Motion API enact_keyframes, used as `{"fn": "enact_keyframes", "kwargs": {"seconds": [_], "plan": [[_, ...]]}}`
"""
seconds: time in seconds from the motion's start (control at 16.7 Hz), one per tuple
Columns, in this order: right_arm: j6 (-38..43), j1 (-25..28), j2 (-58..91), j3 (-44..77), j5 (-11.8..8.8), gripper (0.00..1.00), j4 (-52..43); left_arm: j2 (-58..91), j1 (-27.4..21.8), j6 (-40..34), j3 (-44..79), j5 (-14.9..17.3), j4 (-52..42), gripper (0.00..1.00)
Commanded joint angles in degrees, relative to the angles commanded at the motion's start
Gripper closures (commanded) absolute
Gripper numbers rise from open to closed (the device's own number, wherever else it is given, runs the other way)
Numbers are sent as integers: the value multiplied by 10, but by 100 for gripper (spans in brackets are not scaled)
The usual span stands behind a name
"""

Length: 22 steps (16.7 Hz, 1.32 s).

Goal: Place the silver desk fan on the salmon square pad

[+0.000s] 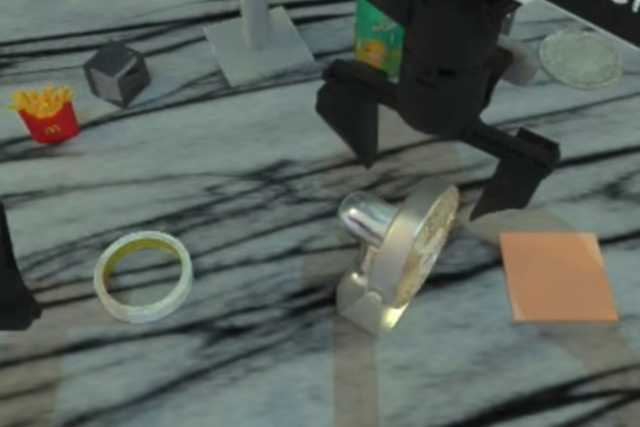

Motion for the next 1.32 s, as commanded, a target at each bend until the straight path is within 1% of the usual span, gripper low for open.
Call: {"fn": "enact_keyframes", "kwargs": {"seconds": [0.12, 0.48, 0.72, 1.32], "plan": [[-1, 1, -1, -10, 0, 0, 10, 0, 0, 0, 0, 0, 0, 0], [1, 3, -4, -113, 0, 0, 109, 0, 0, 0, 0, 0, 0, 0], [2, 4, -3, -119, 0, 0, 114, 0, 0, 0, 0, 0, 0, 0], [2, 4, -3, -119, 0, 75, 114, 0, 0, 0, 0, 0, 0, 0]]}}
